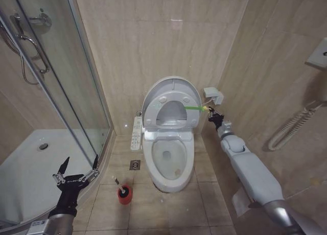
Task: Open the toilet lid, clean the toilet bowl with a toilet brush, close the toilet lid, and flush.
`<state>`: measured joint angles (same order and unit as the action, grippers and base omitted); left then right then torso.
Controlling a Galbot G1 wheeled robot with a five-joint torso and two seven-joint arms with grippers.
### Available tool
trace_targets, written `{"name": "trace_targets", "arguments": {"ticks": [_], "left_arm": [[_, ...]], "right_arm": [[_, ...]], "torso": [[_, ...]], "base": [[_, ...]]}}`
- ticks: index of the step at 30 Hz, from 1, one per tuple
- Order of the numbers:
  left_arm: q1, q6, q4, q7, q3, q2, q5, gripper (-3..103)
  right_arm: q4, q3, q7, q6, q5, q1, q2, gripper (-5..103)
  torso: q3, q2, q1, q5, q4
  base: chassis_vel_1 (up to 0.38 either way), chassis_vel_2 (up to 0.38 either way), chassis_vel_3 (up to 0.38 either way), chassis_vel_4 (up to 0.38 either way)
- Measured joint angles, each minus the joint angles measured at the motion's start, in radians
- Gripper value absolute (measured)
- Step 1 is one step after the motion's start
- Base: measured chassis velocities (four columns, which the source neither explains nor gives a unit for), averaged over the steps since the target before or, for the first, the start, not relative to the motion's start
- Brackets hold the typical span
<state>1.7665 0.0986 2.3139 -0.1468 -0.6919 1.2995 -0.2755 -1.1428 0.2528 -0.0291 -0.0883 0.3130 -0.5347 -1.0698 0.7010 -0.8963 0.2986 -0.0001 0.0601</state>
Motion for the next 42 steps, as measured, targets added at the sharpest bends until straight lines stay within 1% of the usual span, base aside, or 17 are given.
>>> {"name": "trace_targets", "arguments": {"ticks": [6,8,16,20,28,36,42], "left_arm": [[0.000,0.000,0.000,0.000,0.000,0.000,0.000,100],[0.000,0.000,0.000,0.000,0.000,0.000,0.000,100],[0.000,0.000,0.000,0.000,0.000,0.000,0.000,100],[0.000,0.000,0.000,0.000,0.000,0.000,0.000,100],[0.000,0.000,0.000,0.000,0.000,0.000,0.000,100],[0.000,0.000,0.000,0.000,0.000,0.000,0.000,100],[0.000,0.000,0.000,0.000,0.000,0.000,0.000,100]], "right_arm": [[0.060,-0.038,-0.012,-0.008,0.000,0.064,-0.001,1],[0.104,-0.064,-0.017,-0.012,0.000,0.119,-0.005,1],[0.146,-0.102,-0.024,-0.020,-0.001,0.179,-0.010,1],[0.187,-0.140,-0.029,-0.025,-0.001,0.241,-0.016,1],[0.233,-0.197,-0.032,-0.025,0.001,0.320,-0.029,1],[0.230,-0.225,-0.040,-0.022,0.009,0.338,-0.034,1],[0.179,-0.233,-0.044,-0.014,0.025,0.321,-0.005,1]], "torso": [[0.000,0.000,0.000,0.0000,-0.0001],[0.000,0.000,0.000,0.0001,-0.0001],[0.000,0.000,0.000,0.0001,0.0000],[0.000,0.000,0.000,0.0000,0.0000],[0.000,0.000,0.000,0.0002,-0.0001],[0.000,0.000,0.000,0.0002,-0.0002],[0.000,0.000,0.000,0.0003,-0.0003]], "base": [[0.000,0.000,0.000,0.000],[0.000,0.000,0.000,0.000],[0.000,0.000,0.000,0.000],[0.000,0.000,0.000,0.000],[0.000,0.000,0.000,0.000],[0.000,0.000,0.000,0.000],[0.000,0.000,0.000,0.000]]}}
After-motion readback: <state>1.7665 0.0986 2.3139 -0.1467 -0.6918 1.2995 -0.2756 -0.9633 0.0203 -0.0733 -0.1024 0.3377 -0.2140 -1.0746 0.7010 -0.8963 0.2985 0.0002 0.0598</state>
